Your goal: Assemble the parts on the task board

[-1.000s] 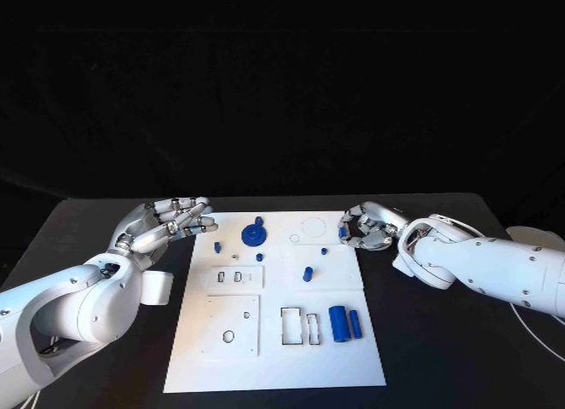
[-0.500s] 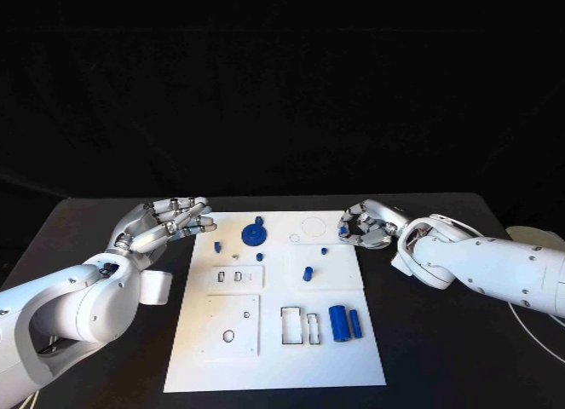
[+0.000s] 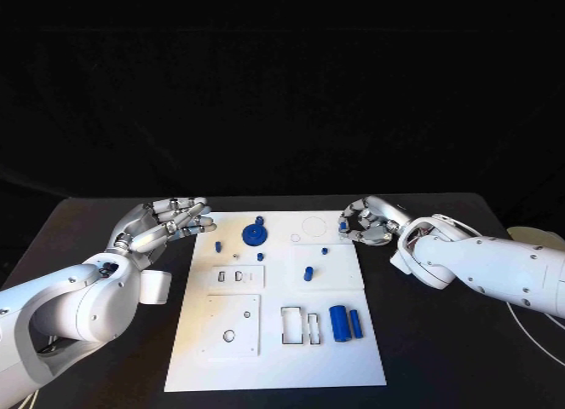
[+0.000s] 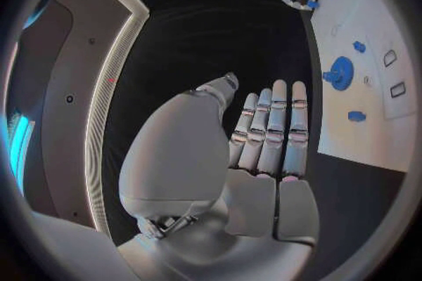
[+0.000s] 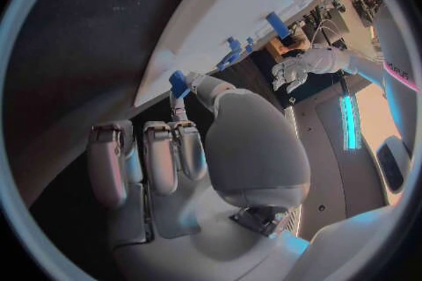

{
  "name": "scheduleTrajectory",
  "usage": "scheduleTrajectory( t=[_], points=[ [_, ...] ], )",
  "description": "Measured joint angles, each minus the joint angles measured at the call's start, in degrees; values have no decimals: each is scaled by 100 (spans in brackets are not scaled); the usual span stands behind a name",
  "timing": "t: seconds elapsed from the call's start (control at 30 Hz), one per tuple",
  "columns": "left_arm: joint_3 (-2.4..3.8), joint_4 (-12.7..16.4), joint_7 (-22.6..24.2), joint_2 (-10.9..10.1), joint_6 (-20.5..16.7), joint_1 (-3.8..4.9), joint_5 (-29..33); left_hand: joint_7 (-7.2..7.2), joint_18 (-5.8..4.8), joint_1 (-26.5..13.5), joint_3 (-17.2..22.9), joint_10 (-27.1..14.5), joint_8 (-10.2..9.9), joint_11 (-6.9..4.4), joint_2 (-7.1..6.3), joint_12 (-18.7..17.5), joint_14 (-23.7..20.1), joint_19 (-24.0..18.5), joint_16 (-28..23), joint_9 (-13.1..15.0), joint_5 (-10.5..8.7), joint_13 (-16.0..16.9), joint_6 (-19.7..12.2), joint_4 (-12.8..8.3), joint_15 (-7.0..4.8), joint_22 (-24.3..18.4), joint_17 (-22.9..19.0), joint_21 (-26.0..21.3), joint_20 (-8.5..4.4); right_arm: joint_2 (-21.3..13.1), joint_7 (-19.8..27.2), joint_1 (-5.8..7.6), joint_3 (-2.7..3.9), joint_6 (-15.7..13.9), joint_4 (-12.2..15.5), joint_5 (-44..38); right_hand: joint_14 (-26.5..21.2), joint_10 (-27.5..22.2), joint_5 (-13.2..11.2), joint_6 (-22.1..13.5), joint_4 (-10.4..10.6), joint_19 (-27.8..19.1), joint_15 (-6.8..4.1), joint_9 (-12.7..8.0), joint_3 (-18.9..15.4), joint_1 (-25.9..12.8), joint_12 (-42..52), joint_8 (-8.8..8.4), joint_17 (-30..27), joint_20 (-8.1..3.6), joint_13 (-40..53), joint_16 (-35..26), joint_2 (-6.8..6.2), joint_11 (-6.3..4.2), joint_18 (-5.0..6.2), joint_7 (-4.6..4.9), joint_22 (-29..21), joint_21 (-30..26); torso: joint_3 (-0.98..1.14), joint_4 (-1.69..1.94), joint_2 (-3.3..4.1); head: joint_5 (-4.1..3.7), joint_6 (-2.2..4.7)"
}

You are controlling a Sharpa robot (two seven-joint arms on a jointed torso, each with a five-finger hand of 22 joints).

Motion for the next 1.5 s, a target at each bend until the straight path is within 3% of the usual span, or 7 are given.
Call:
scheduleTrajectory(
  t=[0.27, 0.4, 0.7, 1.13, 1.5],
  points=[
    [0, -3, -13, -3, 1, 0, 0, 0, 0, 0, 0, 0, 0, 0, 0, 0, 0, 0, 0, 0, 0, 0, 0, 0, 0, 0, 0, 0, 0, -2, -137, 34, 1, -109, 492, -53, 0, 0, -13, -23, -25, 0, 0, -1, 87, 22, -39, 0, 0, 0, 0, 0, 23, 0, 0, -19, 0, 0, 0, -7, -8, 55, 7],
    [-1, -6, -18, 7, 1, 0, 0, 0, 0, 0, 0, 0, 0, 0, 0, 0, 0, 0, 0, 1, 0, 0, 0, 0, 0, 0, -1, 0, 0, 39, -351, 144, 4, -167, 845, -233, 0, 0, -225, -39, -122, 0, 0, -4, 248, 47, -119, -1, 0, 0, 0, 0, 62, 0, 0, -25, -1, 0, -3, -3, -10, 87, -7],
    [-1, -39, -31, 63, 2, 0, 0, 0, 0, 0, 0, 0, 0, 0, 0, 0, 0, 0, 0, 1, 0, 0, 0, 0, 0, 1, 5, 0, 0, 456, -1086, 337, 10, -216, 1385, -799, 0, 0, -302, -98, -112, 0, 1, -9, 302, 1, -172, -7, -1, 1, 0, 0, 120, 0, 0, -7, -1, 22, -24, 13, -26, 229, -10],
    [-2, -109, -53, 157, 1, 0, 0, 0, 0, 0, 0, 0, 0, 0, 0, 0, 0, 0, 0, 1, 0, 0, 0, 0, 0, 1, 5, 0, 0, 1336, -2100, 274, -25, -4, 1564, -1483, 0, 0, -323, -133, -113, 0, 1, -8, 348, -16, -195, -74, -1, 1, -1, 0, 136, 0, 0, 9, -2, 22, -58, 54, -60, 338, -87],
    [-2, -104, -63, 191, 1, 1, 0, 0, 0, 0, 0, 0, 0, 0, 0, 0, 0, 0, 0, 2, 0, 0, 0, 0, 0, 1, 4, 0, 0, 1787, -2554, 67, -83, 240, 1406, -2004, 0, 0, -251, -97, -113, 0, 1, -8, 347, -140, -251, -68, -1, 1, -1, 0, 44, 1, -1, 43, -3, 22, -55, 61, -58, 445, -166]
  ],
)
